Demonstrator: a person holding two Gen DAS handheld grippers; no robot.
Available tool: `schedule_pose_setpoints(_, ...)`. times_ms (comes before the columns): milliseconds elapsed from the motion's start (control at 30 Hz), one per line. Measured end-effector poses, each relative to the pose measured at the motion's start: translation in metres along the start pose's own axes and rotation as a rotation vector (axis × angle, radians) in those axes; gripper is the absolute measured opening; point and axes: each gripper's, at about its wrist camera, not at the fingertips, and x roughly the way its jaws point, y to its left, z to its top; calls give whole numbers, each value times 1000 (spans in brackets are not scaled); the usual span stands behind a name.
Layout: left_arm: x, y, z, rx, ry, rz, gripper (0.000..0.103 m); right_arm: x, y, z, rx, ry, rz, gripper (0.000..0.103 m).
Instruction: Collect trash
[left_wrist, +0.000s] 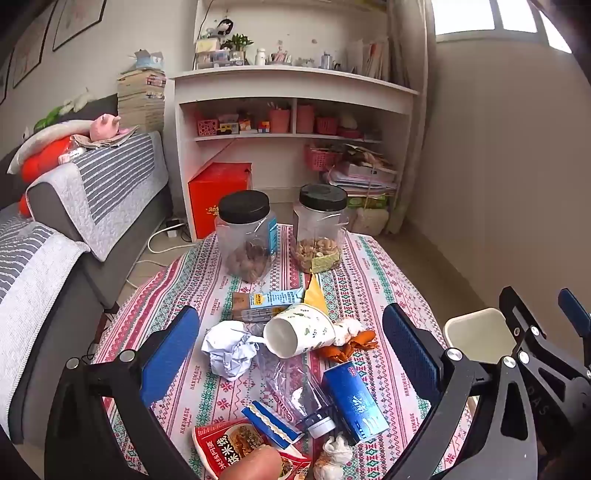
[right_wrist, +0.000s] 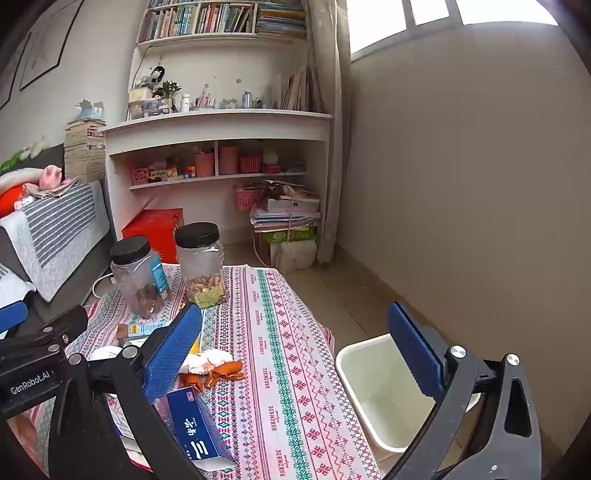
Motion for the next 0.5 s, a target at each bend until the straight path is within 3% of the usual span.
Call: schedule_pose_setpoints(500, 0, 7, 0, -8, 5, 0, 96, 2, -4, -1, 18, 21, 2, 96)
